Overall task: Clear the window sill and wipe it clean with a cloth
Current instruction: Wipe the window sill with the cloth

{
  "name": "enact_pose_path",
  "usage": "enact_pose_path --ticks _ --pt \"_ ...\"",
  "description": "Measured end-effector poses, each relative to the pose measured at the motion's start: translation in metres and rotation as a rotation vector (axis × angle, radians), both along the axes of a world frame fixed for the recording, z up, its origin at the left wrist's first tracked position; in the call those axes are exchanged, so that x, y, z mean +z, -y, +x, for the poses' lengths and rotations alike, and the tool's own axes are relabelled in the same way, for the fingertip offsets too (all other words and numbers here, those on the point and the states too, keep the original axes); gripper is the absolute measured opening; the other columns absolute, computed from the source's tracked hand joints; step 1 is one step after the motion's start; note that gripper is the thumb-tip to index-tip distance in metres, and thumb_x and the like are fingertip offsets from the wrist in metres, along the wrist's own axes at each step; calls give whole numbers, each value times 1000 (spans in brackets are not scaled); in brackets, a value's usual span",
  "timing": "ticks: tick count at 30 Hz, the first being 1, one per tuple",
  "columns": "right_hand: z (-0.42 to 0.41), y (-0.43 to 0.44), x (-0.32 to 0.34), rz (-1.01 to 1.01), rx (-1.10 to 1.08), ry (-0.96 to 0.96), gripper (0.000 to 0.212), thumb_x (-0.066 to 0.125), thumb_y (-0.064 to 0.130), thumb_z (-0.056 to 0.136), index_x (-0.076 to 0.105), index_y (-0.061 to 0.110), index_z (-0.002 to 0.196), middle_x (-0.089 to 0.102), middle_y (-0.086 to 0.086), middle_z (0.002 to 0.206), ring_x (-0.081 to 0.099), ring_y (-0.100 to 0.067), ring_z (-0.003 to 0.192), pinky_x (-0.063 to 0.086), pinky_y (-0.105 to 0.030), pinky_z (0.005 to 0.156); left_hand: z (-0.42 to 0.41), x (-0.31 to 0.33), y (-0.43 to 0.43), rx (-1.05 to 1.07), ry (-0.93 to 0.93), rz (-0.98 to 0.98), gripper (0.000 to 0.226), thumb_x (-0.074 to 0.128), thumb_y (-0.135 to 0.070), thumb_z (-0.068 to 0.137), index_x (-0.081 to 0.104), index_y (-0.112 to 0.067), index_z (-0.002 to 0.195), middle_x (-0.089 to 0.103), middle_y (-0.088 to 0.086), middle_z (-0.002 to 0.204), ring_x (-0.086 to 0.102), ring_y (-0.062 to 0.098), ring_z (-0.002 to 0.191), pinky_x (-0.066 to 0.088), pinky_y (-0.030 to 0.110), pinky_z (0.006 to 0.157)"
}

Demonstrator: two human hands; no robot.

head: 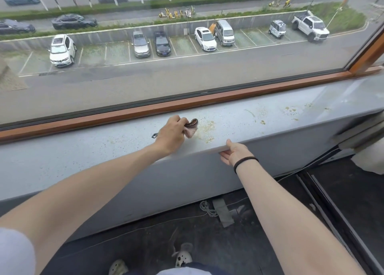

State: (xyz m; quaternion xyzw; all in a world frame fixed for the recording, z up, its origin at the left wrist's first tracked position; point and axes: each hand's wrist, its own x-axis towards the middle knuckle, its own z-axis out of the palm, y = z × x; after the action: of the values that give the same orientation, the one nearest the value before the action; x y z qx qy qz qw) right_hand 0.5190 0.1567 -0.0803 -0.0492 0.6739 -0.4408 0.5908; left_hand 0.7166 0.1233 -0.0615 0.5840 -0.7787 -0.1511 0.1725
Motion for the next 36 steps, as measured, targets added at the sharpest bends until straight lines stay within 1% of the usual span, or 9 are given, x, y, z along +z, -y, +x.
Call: enact_pose_path --ticks 3,7,14,17,20,24,28,32,36 --pt "-1 6 -2 -5 -50 41 38 54 10 94 45 -1 130 58 -20 124 59 -33 111 46 -41 76 -6 7 26 16 44 -20 33 39 -3 88 54 -7 117 47 11 113 46 28 108 43 38 77" --pt "-2 9 -8 0 -92 65 39 58 9 92 47 -3 127 58 -22 123 59 -35 108 48 -41 76 -17 10 59 3 135 -90 27 47 -9 90 53 -5 116 49 13 113 47 27 106 37 31 73" --pt "-9 11 -15 -4 -64 67 34 60 9 91 49 -6 120 57 -26 121 59 -38 108 49 -42 80 -24 -1 88 -24 265 -171 26 50 -6 87 51 -5 113 49 14 110 48 29 102 41 35 76" --pt "-9 11 -17 1 -72 64 26 61 9 90 52 -5 111 58 -28 119 60 -39 105 50 -42 80 -22 -12 86 -30 217 -158 24 49 -6 89 54 -3 113 52 14 111 48 28 103 44 35 77" --pt "-10 12 -17 1 -83 69 29 62 8 90 52 -7 113 58 -28 118 60 -39 105 50 -42 80 -20 -17 87 -20 148 -141 23 47 -6 90 60 -2 108 55 14 109 49 31 104 46 39 78" --pt "-10 11 -16 3 -96 73 23 62 7 90 52 -4 106 58 -28 117 60 -39 104 51 -44 83 -20 -19 84 -29 115 -32 36 39 5 85 62 -4 111 52 14 102 51 32 97 43 38 78" --pt "-10 11 -16 -11 -95 87 33 61 6 90 50 -8 117 57 -28 119 59 -40 106 49 -46 87 -30 -18 54 -97 80 65 43 38 2 87 58 -11 122 48 13 101 51 30 92 42 36 73" --pt "-8 10 -15 -16 -110 80 29 62 7 90 50 -5 113 58 -28 118 60 -40 105 50 -45 83 -39 -24 17 -163 48 29 43 44 -1 87 57 -10 127 49 16 105 51 31 94 43 35 73" --pt "-5 8 -11 -36 -118 68 20 61 6 90 50 -4 103 58 -29 119 60 -41 105 50 -46 87 -46 -30 -14 -202 42 -4 41 49 -4 89 56 -12 128 49 14 104 50 28 96 42 32 67"
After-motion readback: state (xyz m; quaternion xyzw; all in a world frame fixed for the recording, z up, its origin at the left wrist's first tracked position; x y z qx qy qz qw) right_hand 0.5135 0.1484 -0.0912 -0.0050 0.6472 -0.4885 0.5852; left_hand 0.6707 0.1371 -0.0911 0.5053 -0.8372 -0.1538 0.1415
